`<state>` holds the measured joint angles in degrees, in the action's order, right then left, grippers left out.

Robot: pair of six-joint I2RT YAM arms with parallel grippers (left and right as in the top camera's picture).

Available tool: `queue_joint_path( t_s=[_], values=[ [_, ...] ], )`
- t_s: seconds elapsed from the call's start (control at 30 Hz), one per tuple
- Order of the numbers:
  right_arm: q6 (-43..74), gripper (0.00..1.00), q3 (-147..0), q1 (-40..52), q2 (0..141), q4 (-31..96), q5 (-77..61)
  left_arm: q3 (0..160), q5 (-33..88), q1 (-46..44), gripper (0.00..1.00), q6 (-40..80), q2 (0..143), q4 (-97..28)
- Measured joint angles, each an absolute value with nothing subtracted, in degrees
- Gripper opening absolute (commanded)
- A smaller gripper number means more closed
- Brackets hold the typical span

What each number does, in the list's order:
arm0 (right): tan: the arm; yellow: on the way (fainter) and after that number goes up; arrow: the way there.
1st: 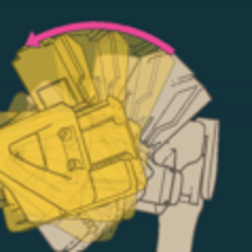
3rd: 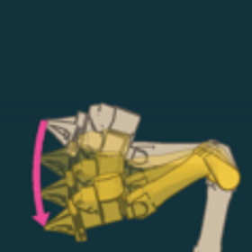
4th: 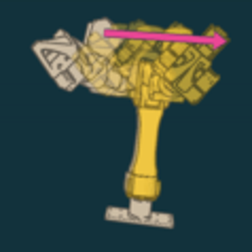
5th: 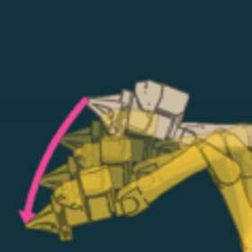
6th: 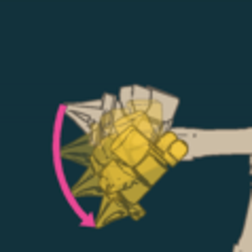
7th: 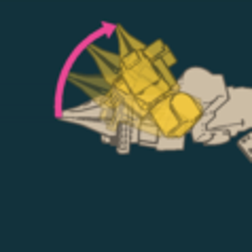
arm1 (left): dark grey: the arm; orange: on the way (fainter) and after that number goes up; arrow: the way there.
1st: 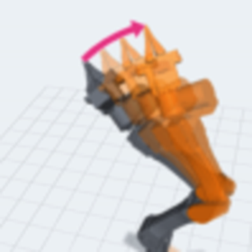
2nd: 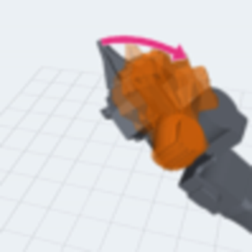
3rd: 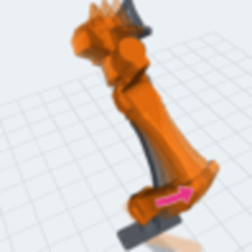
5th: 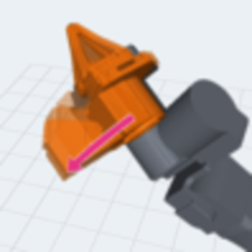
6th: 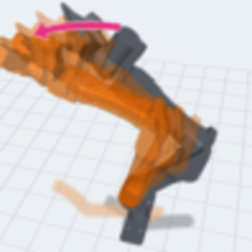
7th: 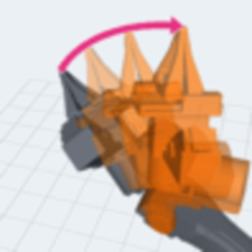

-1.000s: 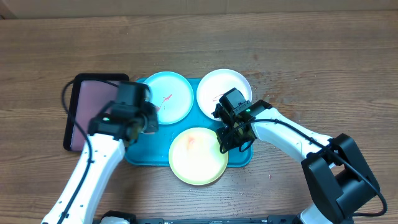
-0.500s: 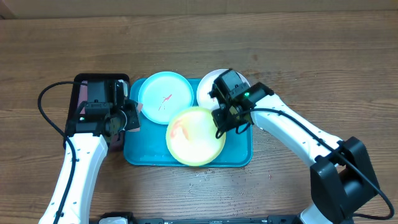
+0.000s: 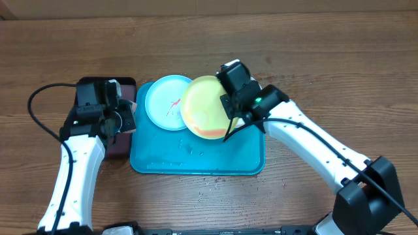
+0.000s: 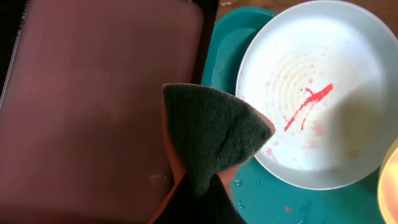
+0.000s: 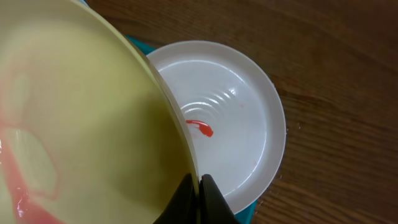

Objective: Clean dirty plates on tray and stack at the side

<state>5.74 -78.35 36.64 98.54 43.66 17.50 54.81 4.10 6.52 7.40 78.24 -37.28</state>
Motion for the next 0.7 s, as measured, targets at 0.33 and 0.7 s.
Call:
queue_joint_path(
  t_s=[0.33,0.7],
  values=[
    [5.78,0.04,-78.5,45.6,98.52,45.1,34.46,54.81,1.45,6.55,0.04,7.03,82.65,-34.76],
    [8.38,0.04,-78.5,60.82,98.52,45.45,57.82,54.81,1.04,6.92,0.04,7.03,82.65,-34.17]
  ],
)
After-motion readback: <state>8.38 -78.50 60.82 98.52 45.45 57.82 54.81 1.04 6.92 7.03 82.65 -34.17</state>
